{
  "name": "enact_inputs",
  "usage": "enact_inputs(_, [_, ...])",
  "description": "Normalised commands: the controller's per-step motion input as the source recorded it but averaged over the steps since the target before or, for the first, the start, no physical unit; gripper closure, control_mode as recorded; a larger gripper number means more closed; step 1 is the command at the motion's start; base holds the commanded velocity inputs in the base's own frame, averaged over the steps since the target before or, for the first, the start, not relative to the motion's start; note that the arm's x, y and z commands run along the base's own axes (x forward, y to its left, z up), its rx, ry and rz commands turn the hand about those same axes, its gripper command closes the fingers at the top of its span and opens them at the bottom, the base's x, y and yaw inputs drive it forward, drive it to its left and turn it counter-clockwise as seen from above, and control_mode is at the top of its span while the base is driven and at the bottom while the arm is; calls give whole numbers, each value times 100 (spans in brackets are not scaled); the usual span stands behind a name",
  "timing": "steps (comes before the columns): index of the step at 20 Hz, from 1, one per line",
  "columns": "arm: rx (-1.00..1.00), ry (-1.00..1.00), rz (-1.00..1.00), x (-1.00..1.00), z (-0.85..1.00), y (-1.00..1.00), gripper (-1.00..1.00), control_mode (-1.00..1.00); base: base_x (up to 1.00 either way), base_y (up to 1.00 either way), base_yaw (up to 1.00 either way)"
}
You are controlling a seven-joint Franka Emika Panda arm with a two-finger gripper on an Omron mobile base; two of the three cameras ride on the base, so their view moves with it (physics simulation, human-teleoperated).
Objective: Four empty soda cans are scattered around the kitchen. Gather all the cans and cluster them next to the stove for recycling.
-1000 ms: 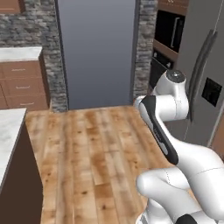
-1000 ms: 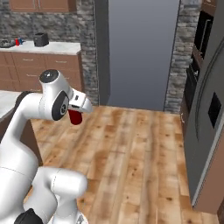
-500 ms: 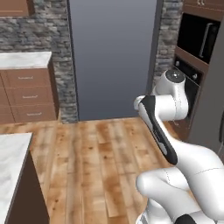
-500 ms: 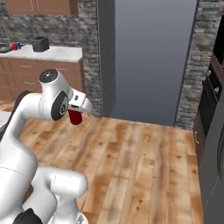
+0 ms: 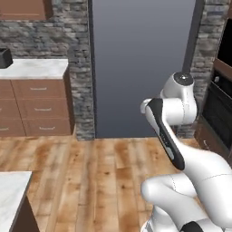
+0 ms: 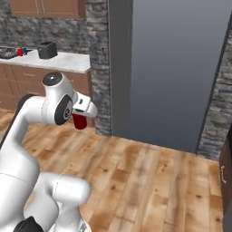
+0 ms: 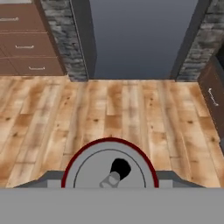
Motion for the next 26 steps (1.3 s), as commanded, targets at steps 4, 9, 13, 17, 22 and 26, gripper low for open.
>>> enact_inputs(4, [0,0,0,0,0,0,100,100,100,0,65])
enact_inputs(9, [0,0,0,0,0,0,100,100,100,0,66])
enact_inputs(13, [0,0,0,0,0,0,100,100,100,0,65])
enact_inputs(17, [0,0,0,0,0,0,100,100,100,0,64])
enact_inputs(22, [0,0,0,0,0,0,100,100,100,0,61])
enact_inputs(26, [0,0,0,0,0,0,100,100,100,0,59])
